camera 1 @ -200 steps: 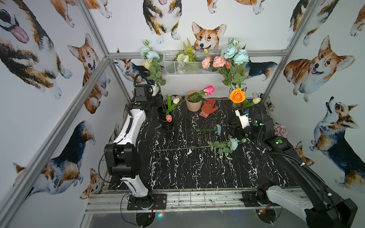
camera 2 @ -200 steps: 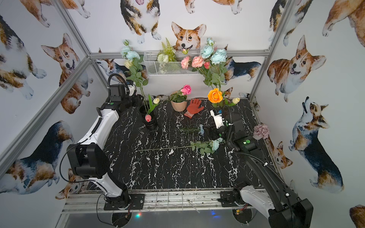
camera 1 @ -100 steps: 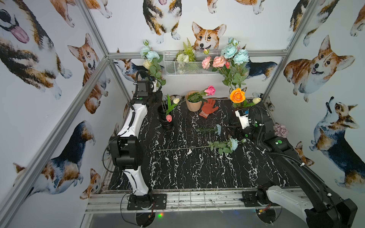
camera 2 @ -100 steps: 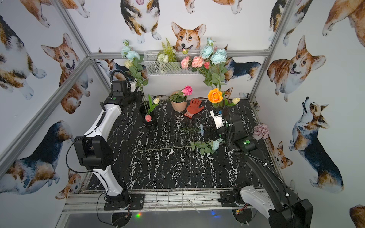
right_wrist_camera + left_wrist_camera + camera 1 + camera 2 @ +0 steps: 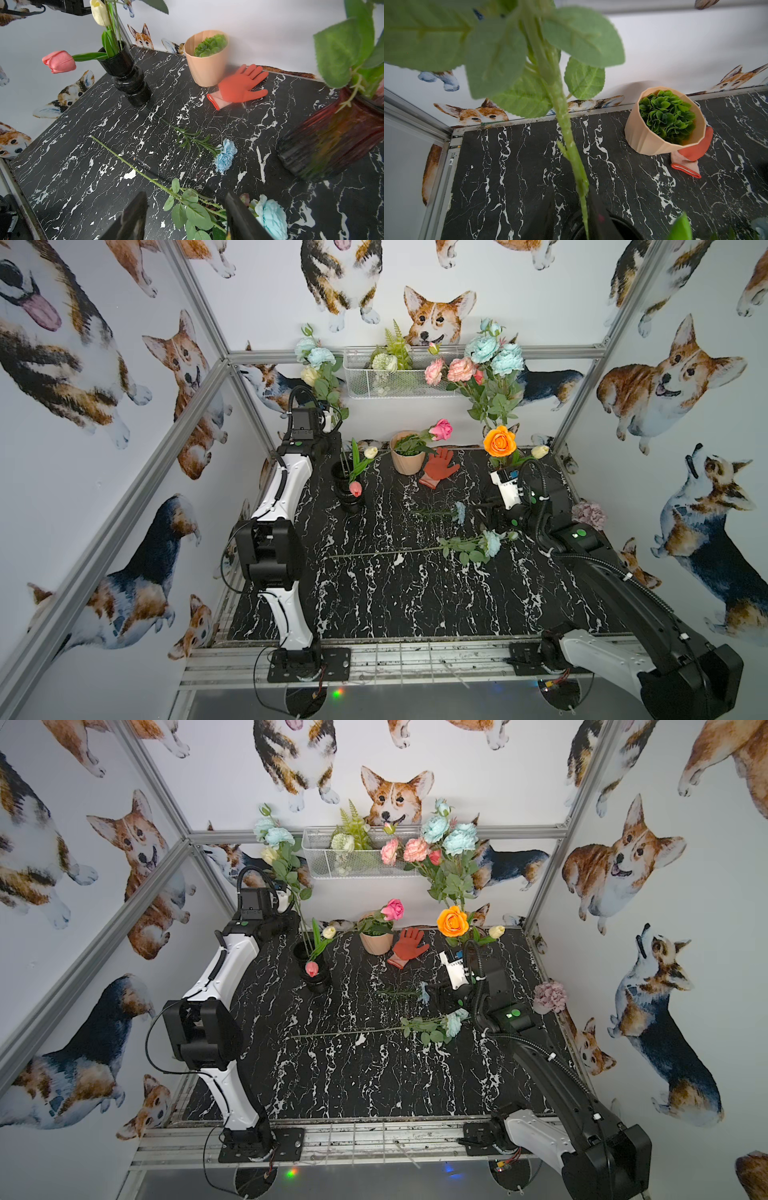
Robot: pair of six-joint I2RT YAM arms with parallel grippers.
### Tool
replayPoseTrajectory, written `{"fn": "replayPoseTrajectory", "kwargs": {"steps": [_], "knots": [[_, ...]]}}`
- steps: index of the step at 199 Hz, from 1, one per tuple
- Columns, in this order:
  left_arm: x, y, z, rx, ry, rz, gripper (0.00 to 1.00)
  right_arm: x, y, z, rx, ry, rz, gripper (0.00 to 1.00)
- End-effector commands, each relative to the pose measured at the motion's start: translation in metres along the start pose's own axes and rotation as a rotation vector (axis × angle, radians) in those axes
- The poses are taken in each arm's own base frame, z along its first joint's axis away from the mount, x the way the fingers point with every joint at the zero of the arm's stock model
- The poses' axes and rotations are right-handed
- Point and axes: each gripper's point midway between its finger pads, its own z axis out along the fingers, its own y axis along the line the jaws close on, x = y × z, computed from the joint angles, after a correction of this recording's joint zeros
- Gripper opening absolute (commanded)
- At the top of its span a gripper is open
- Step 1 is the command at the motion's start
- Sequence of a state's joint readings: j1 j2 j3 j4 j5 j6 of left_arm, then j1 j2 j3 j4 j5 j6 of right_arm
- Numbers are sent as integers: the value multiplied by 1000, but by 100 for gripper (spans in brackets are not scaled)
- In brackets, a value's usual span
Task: Pick out blue flowers from the vase
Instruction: Pick up the flower from the vase.
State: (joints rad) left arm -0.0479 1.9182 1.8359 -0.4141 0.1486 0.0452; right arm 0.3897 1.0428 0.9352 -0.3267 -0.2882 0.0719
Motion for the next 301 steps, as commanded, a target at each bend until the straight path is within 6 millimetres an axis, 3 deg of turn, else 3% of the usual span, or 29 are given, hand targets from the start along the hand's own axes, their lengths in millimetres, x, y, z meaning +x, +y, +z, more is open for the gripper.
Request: {"fn": "replayPoseTrajectory", "kwargs": {"steps": [1, 81, 150, 205, 247, 301], "knots": [[-1, -3, 3, 17, 0, 6, 25, -11, 1, 1, -4, -35, -27, 62], [-3, -5, 11, 39, -8, -2, 17, -8, -3, 4, 9, -28, -18, 62], [0, -8, 7, 47, -14, -7, 0, -8, -3, 4, 10, -29, -15, 62], [6, -7, -18, 18, -49, -20, 0, -10, -1, -3, 8, -36, -18, 62], [-16, -6, -48, -9, -121, -15, 0, -13, 2, -10, 6, -52, -19, 62], [-44, -5, -72, -28, -191, -3, 0, -17, 4, -16, 2, -63, -17, 62]]}}
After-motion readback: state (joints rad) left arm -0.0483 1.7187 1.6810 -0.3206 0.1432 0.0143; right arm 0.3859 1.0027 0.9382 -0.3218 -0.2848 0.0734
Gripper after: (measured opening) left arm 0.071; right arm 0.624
